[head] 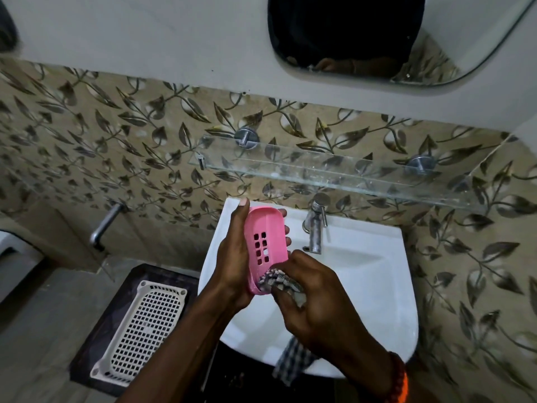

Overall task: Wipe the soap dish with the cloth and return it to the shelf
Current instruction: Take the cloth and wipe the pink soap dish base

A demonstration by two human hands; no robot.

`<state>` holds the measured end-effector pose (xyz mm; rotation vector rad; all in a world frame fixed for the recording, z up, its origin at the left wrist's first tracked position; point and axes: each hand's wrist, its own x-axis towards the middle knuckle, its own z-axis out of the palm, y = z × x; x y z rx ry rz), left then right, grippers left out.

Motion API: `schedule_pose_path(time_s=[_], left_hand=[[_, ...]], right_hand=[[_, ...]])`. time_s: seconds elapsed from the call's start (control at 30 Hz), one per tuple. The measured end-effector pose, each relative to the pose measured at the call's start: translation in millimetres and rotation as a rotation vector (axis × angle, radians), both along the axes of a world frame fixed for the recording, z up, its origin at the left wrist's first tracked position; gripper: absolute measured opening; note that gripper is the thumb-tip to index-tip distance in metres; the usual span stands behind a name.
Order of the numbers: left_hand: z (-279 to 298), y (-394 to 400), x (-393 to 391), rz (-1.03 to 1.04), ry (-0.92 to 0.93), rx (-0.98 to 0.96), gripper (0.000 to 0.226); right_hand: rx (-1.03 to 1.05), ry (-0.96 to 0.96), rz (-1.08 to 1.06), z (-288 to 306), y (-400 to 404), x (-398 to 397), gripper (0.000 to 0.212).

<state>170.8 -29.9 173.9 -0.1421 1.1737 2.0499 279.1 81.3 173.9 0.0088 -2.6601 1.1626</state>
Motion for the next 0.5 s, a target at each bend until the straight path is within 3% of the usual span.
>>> schedule_pose_path(time_s=[0.17,0.37,0.5], left_hand=[[-1,-1,1,-0.045,-0.023,0.033,0.085],[0,-2,0,-0.065,-0.062,0.068,0.089],[-1,-1,-2,-0.094,-0.068,0.086,0.09]], right_hand=[[0.371,-0.028,-0.139,7,9,-10,0.019],[0.194,-0.026,-0.007,6,9,-6,0.015],[0.345,0.06,-0.08,10,5,-16,0.026]])
